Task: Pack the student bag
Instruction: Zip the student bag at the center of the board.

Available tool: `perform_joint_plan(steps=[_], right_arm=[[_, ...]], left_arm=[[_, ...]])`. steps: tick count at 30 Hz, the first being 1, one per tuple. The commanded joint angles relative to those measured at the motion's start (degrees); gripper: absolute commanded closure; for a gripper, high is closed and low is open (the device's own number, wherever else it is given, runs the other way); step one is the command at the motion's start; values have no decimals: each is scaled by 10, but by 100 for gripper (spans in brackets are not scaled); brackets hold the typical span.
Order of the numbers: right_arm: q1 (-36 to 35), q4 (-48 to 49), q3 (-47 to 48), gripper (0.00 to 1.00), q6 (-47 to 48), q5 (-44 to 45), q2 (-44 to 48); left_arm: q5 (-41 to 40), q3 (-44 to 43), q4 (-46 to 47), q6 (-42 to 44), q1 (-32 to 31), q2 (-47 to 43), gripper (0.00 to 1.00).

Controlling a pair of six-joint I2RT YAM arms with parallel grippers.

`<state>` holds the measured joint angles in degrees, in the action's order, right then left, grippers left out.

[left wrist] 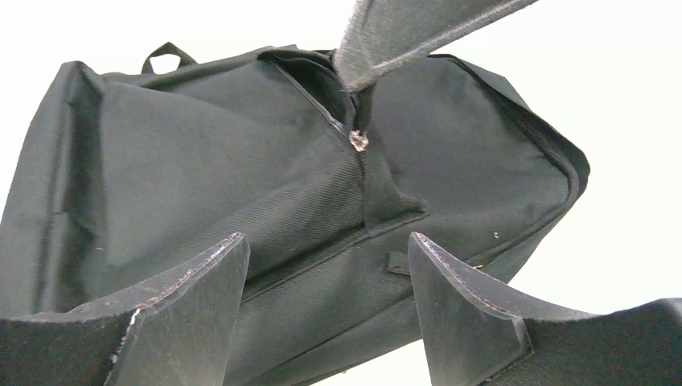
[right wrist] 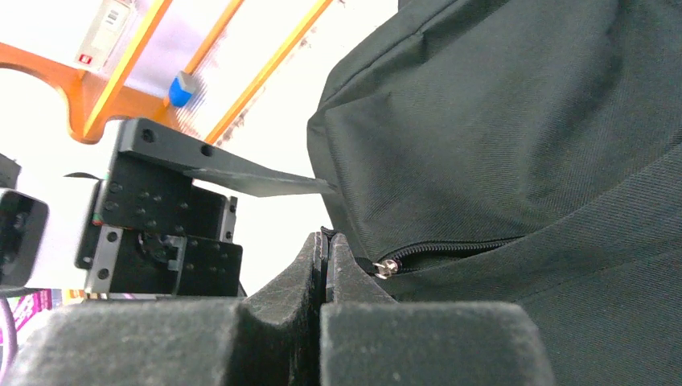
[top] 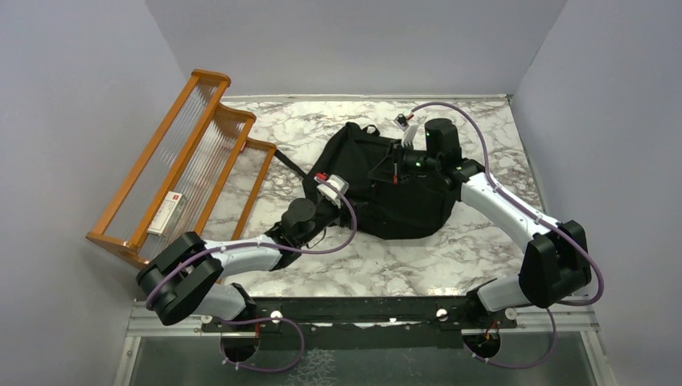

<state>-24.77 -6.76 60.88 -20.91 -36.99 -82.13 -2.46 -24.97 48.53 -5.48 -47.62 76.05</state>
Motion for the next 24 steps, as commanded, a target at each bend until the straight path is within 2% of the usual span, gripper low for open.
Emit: perform_joint_plan(steps=[1, 7, 12, 19, 24], right_arm=[[-17, 11, 21, 99, -12, -36, 7], [-60, 27, 27, 99, -61, 6, 4], [-104, 39, 56, 99, -88, 30, -33], [-136, 63, 79, 99, -103, 61, -74], [-136, 62, 66, 99, -100, 94, -76]], left_arm=[[-24, -26, 33, -48, -24, 31, 26], [-87, -15, 35, -89, -45, 33, 24], [-159, 39, 29, -99, -59, -40, 22], [-202, 79, -107, -113, -61, -171, 21], [-222, 106, -149, -145, -62, -208, 21]])
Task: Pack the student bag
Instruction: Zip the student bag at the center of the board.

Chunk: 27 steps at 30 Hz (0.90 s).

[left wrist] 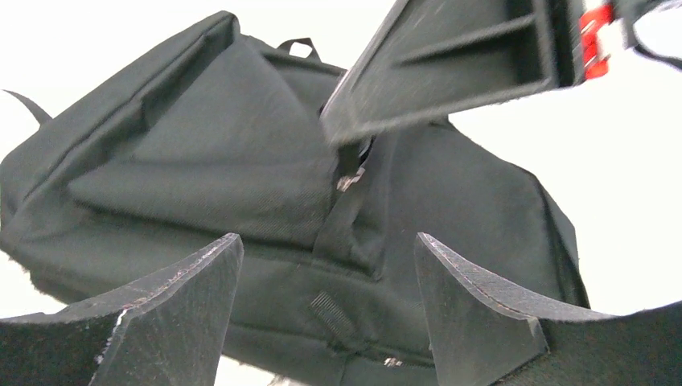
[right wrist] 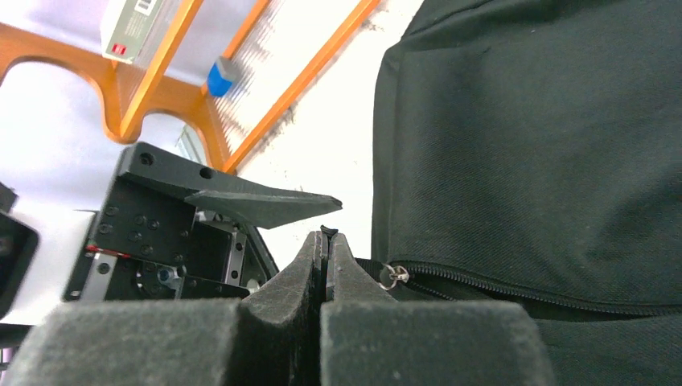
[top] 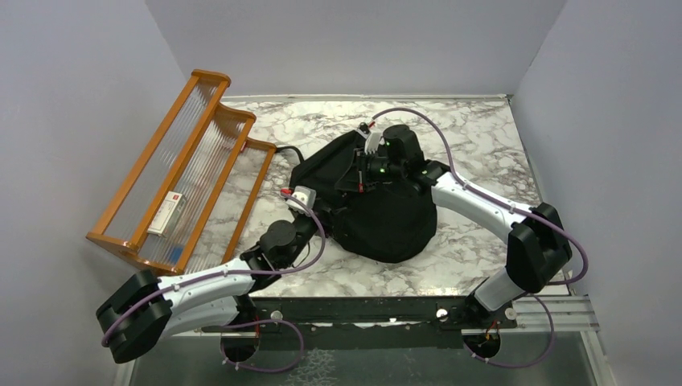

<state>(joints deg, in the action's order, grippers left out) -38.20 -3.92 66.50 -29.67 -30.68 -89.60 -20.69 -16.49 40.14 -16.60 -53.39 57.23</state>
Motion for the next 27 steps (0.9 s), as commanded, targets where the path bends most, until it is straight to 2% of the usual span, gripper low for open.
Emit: perform_joint_plan(steps=[1, 6, 11, 19, 27], right_arm=[[-1, 51, 3, 99, -16, 34, 0], [-1, 73, -14, 99, -32, 35, -4], [-1, 71, -13, 99, -28, 34, -7], [-1, 72, -11, 99, -25, 20, -17], [-1, 69, -16, 99, -22, 25, -13]], left_arm=[[-45, 23, -70, -38, -4, -17, 21], [-72, 10, -77, -63, -4, 30, 21], [-62, -28, -77, -88, -4, 70, 25], [-26, -47, -42, -86, -4, 82, 28], [-16, -52, -22, -78, -4, 84, 24]])
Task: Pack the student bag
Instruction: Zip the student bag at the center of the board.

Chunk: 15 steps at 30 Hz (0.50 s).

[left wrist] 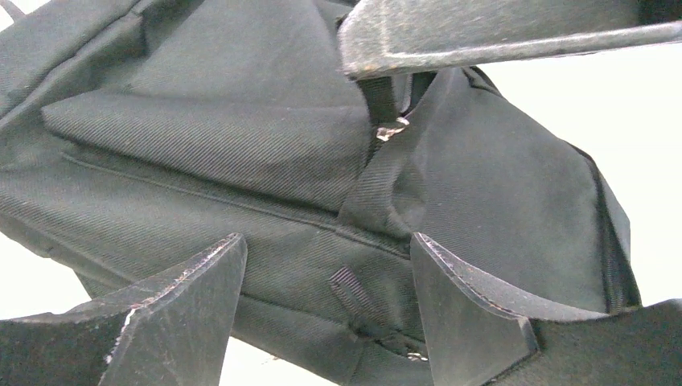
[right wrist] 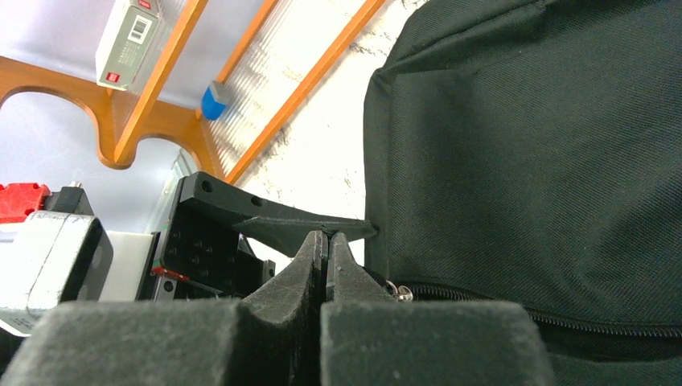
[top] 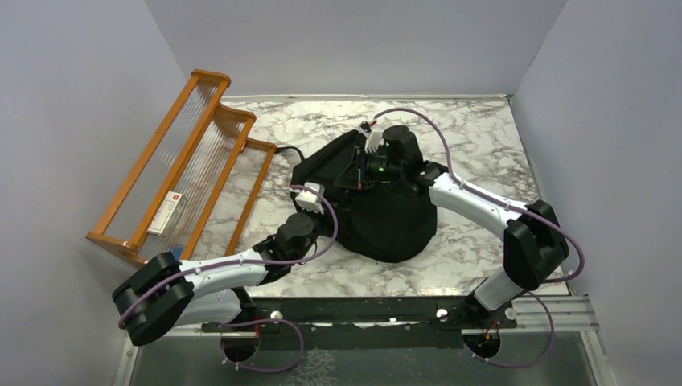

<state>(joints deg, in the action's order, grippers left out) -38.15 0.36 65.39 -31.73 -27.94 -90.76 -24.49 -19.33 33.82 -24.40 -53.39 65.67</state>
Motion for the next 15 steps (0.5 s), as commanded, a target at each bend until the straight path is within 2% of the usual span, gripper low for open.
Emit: perform_joint_plan(steps=[1, 7, 15], right_arm=[[-2, 26, -6, 99, -2, -3, -1], [-2, 27, -10, 99, -1, -3, 1], [-2, 30, -9, 99, -4, 0, 3]], left_arm=[[22, -23, 42, 1, -4, -2, 24], [15, -19, 43, 8, -4, -10, 23], [-37, -29, 59, -32, -4, 83, 34]])
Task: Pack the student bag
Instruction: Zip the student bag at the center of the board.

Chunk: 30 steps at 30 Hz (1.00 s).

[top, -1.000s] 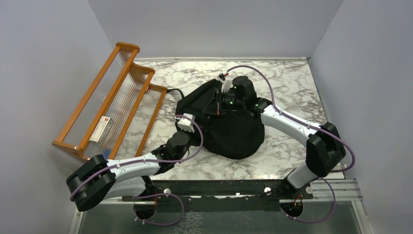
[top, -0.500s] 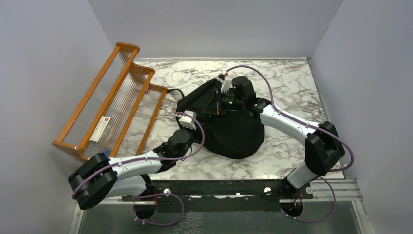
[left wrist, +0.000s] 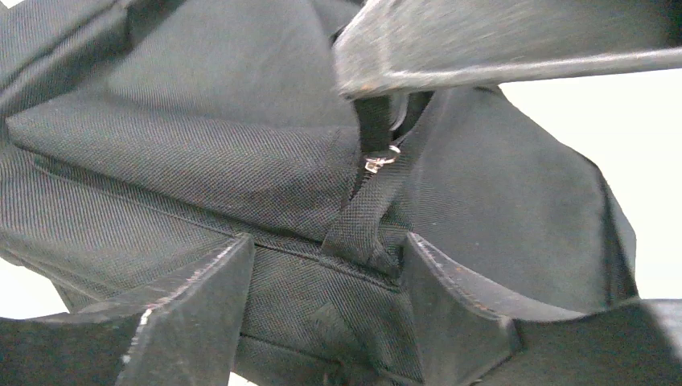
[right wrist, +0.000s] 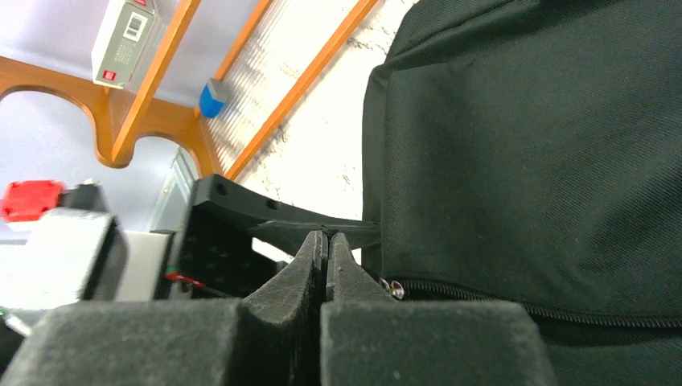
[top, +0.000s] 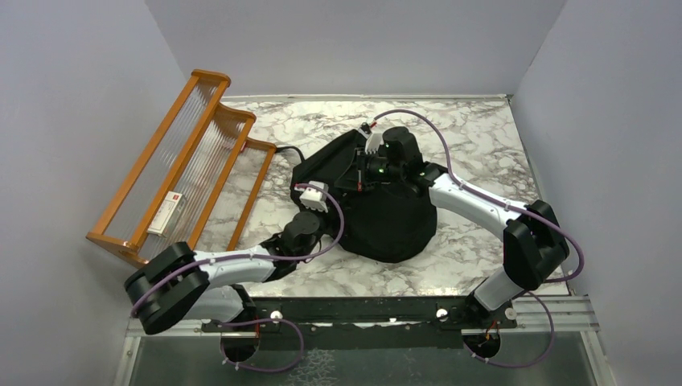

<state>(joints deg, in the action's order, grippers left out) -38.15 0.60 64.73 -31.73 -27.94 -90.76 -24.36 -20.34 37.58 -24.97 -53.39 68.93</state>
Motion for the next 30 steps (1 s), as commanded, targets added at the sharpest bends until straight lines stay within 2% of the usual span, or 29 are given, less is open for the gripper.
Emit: perform_joint_plan(steps=[1, 7, 13, 20, 30], right_arm=[[-2, 27, -2, 99, -3, 0, 4], [-2, 24, -11, 99, 3, 21, 15], [-1, 13, -22, 99, 18, 82, 30], [8, 9, -35, 99, 33, 125, 45], [67, 22, -95, 99, 43, 175, 65]], left_arm=[[-40, -23, 26, -32, -4, 62, 38], [-22, -30, 36, -51, -4, 93, 65], [-10, 6, 35, -50, -4, 56, 100], [-11, 44, 29, -32, -4, 9, 100], [10, 42, 23, -18, -4, 13, 100]])
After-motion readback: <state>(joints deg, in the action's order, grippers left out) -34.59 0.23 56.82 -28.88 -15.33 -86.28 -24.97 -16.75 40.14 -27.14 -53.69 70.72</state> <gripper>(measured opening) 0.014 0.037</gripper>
